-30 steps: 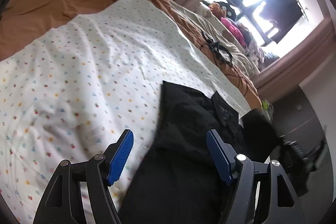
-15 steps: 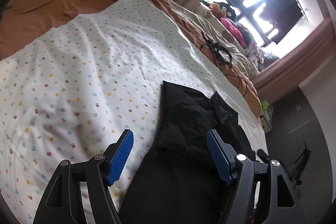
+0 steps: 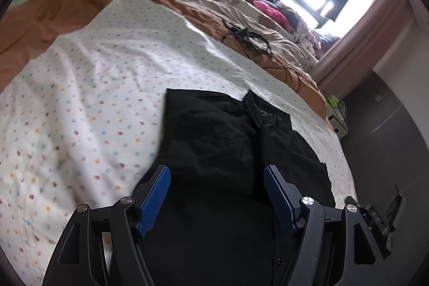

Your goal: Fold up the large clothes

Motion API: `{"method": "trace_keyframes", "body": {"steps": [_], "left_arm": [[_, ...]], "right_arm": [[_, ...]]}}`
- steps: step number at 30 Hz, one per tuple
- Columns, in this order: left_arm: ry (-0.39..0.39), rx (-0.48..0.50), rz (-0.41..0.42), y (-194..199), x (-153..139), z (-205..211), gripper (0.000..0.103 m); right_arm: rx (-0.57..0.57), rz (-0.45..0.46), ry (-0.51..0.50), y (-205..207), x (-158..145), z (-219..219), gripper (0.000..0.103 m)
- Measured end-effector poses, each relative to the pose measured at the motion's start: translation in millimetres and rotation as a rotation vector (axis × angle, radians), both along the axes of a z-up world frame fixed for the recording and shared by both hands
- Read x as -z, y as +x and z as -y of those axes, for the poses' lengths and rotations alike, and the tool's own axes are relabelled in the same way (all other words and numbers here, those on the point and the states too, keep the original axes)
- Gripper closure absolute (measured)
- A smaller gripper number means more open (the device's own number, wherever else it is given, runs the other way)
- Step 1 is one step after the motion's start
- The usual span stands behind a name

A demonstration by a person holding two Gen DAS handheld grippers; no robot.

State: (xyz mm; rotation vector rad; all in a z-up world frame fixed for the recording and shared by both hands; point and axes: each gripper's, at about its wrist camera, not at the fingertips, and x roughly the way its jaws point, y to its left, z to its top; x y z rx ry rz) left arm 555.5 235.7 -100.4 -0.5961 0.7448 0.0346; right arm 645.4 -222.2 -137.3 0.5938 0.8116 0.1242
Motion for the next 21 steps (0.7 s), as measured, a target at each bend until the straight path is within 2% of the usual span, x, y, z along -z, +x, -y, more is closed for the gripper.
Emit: {"method": "trace_keyframes", "body": {"steps": [2, 6, 8, 9, 11, 14, 21], "left_arm": [[0.026, 0.027, 0.001, 6, 0, 15, 0.03], [0.079, 0.082, -0.013, 19, 5, 48, 0.029], [0.119, 0.112, -0.032, 29, 9, 68, 0.029], [0.138, 0.134, -0.039, 33, 10, 77, 0.029], [0.172, 0.178, -0.045, 41, 11, 99, 0.029], [0.211, 0.228, -0.05, 53, 11, 124, 0.029], [0.35, 0.34, -0.116, 101, 26, 177, 0.029]], "right_arm": [[0.019, -0.046, 0.007, 9, 13, 8, 0.034], [0.074, -0.031, 0.042, 18, 24, 29, 0.035], [0.09, -0.039, 0.076, 21, 33, 37, 0.046], [0.088, -0.047, 0.091, 24, 36, 40, 0.048], [0.083, -0.056, 0.118, 27, 41, 46, 0.058], [0.09, -0.075, 0.156, 33, 48, 55, 0.066], [0.132, -0.104, 0.238, 40, 62, 73, 0.067]]}}
